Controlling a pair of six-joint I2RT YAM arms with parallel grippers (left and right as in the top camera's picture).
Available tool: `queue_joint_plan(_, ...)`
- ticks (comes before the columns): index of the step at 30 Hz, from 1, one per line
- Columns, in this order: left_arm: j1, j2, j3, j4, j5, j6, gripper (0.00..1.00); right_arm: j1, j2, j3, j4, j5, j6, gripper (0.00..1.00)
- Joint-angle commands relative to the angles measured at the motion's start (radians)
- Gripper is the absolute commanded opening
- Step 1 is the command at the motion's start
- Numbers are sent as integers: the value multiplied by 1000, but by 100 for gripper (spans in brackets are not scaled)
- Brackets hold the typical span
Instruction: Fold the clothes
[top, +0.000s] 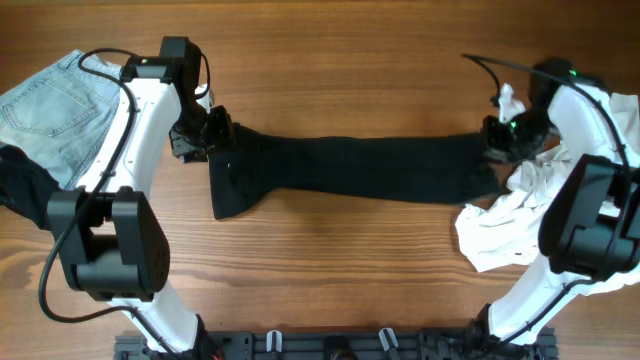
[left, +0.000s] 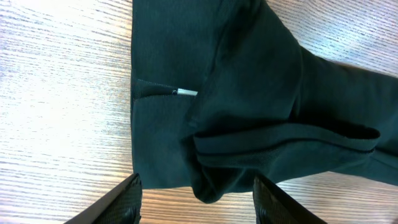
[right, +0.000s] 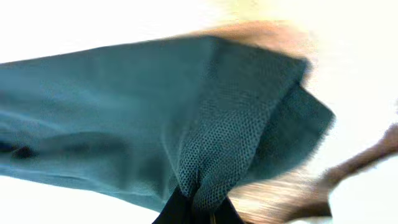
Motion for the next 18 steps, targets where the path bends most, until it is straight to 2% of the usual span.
queue_joint_plan(1, -1, 3, -9, 1, -9, 2, 57, 129, -1, 27, -13, -24, 72, 4)
queue_joint_plan(8, -1, 3, -9, 8, -9, 2, 57, 418, -1, 26, 43, -24, 192, 4)
queue_joint_plan(11, -1, 3, -9, 8, -9, 2, 57, 537, -1, 26, 115, -24, 247, 9)
queue_joint_plan(14, -1, 3, -9, 8, -9, 2, 58, 608, -1, 26, 170, -35, 246, 29)
queue_joint_plan(15, -1, 3, -10, 8, -9, 2, 59, 628, -1, 26, 184, -35, 242, 57)
queue_joint_plan(16, -1, 3, -9, 7, -9, 2, 61, 640, -1, 26, 196, -35, 239, 72)
queue_joint_plan(18, -1, 3, -10, 5, -10, 2, 63, 647, -1, 26, 202, -34, 235, 77)
